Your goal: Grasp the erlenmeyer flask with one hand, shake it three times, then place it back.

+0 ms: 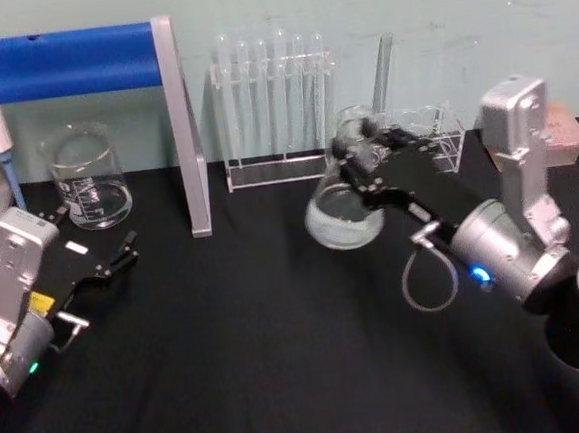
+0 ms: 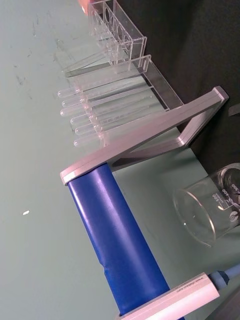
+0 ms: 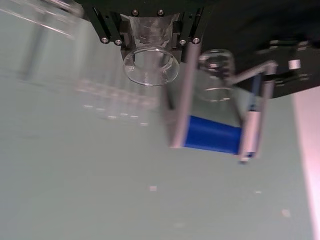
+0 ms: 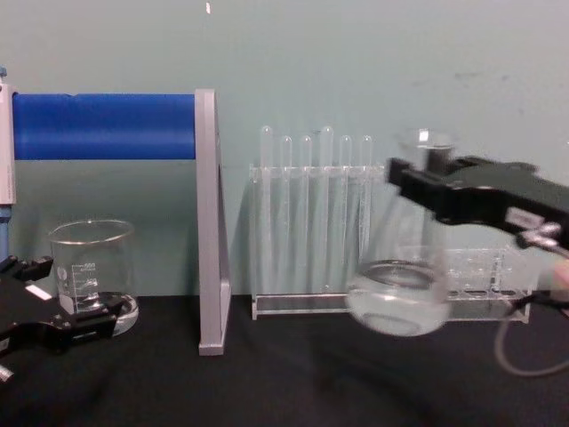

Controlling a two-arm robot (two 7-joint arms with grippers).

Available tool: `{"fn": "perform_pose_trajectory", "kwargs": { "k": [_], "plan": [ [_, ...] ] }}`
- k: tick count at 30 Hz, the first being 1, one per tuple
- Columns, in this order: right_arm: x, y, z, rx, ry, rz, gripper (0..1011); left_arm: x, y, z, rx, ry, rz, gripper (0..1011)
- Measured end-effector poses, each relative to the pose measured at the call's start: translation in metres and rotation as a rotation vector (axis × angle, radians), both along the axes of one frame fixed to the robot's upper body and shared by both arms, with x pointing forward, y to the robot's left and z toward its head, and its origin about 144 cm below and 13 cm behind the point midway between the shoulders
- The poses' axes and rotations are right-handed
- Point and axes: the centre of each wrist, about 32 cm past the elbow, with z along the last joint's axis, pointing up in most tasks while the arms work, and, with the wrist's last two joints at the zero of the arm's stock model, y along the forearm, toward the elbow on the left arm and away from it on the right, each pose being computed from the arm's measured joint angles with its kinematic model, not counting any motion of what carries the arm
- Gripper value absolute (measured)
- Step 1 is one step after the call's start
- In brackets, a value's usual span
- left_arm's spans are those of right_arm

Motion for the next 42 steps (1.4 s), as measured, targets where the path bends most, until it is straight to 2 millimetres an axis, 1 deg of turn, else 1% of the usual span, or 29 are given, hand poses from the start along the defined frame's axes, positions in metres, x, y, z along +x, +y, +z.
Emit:
{"fn": "perform_pose_trajectory", "kwargs": {
  "k": [5, 10, 16, 28, 42],
  "plan": [
    [0.010, 0.019, -0.001, -0.003, 0.005, 0.137, 449, 0.000, 0.000, 0.000, 0.000, 0.000, 0.000, 1001],
    [0.016, 0.028, -0.001, -0.007, 0.006, 0.204, 449, 0.000, 0.000, 0.000, 0.000, 0.000, 0.000, 1001],
    [0.020, 0.033, -0.001, -0.008, 0.004, 0.244, 449, 0.000, 0.000, 0.000, 0.000, 0.000, 0.000, 1001],
    [0.022, 0.026, -0.005, -0.020, -0.015, 0.283, 449, 0.000, 0.000, 0.000, 0.000, 0.000, 0.000, 1001],
    [0.027, 0.012, -0.021, -0.036, -0.007, 0.340, 449, 0.000, 0.000, 0.000, 0.000, 0.000, 0.000, 1001]
  ]
}}
